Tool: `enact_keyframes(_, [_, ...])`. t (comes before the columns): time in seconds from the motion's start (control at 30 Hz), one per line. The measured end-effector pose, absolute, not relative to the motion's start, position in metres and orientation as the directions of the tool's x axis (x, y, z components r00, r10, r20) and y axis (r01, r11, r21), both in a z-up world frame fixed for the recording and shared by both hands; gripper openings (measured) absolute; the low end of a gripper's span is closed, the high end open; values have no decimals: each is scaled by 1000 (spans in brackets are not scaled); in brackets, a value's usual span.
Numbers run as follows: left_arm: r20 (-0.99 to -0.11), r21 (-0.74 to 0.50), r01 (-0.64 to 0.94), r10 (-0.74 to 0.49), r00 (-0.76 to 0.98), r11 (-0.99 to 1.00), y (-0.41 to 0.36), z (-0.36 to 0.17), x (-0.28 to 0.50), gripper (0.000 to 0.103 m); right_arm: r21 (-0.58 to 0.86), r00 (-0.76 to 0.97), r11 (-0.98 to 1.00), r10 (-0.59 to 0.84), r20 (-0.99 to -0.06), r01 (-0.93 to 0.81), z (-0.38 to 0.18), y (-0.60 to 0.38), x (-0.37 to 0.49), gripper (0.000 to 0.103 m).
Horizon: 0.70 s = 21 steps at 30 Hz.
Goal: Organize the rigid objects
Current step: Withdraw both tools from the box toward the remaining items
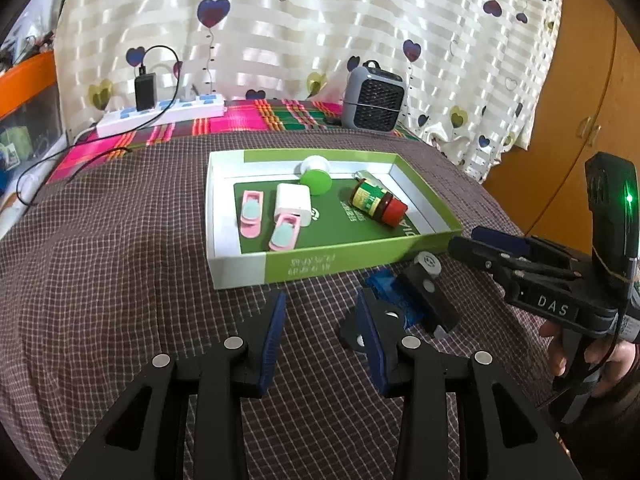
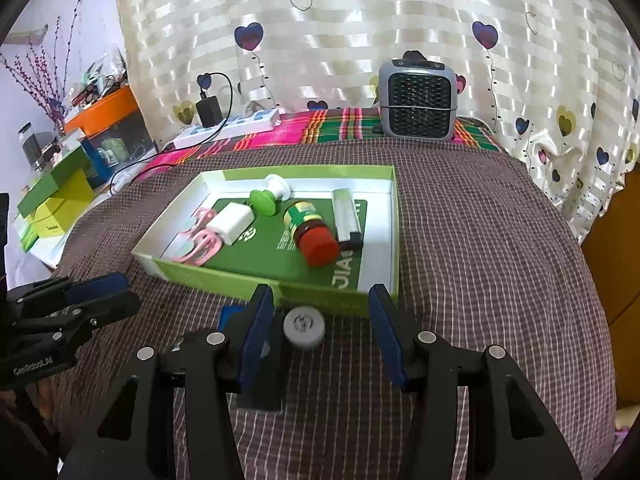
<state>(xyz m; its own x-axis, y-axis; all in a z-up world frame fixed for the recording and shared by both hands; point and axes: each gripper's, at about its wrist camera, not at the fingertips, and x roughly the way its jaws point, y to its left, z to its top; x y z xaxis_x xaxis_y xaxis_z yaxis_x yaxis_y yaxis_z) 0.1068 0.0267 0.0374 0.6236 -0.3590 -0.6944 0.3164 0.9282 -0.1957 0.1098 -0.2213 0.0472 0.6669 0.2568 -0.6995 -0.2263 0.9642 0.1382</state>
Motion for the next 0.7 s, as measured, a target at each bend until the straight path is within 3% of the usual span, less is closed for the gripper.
enact_keyframes(0.47, [-702, -225, 315, -378, 603, 922, 28, 28, 91, 41, 226, 603, 938, 343, -720, -264, 25, -213, 88, 51])
enact_keyframes(0.7, [-700, -246, 317, -394, 596, 916, 31, 25, 89, 41, 195, 576, 940, 326, -749, -279, 16, -203, 88, 51])
